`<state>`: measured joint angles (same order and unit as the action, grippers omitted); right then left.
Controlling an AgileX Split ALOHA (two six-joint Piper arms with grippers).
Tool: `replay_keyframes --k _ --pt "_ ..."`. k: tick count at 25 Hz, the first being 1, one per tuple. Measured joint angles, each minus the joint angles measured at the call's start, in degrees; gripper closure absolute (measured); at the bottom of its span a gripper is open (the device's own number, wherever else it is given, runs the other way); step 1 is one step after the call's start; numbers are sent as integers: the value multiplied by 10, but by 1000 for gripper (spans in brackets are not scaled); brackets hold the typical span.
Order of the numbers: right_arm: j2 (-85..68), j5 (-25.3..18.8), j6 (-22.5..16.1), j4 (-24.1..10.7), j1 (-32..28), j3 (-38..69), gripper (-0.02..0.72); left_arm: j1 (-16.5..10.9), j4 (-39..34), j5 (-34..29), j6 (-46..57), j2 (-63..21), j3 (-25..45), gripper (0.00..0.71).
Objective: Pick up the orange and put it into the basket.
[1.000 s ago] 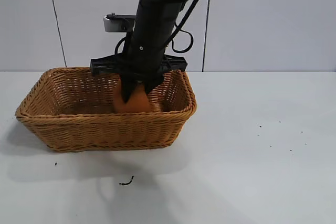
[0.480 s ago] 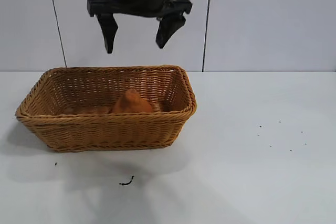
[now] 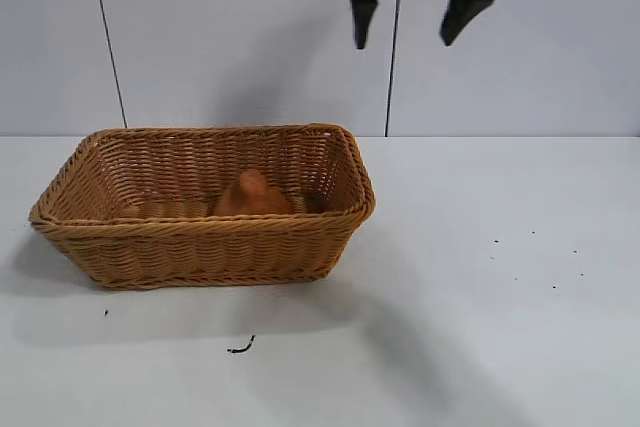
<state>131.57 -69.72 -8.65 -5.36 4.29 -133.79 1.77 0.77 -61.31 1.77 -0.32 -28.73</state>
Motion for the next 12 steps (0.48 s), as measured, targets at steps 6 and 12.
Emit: replay_keyframes --k 6,12 --pt "0 -1 7 33 -42 0 31 0 0 0 0 0 0 44" --pt "0 -1 13 46 -42 0 31 0 0 0 0 0 0 44"
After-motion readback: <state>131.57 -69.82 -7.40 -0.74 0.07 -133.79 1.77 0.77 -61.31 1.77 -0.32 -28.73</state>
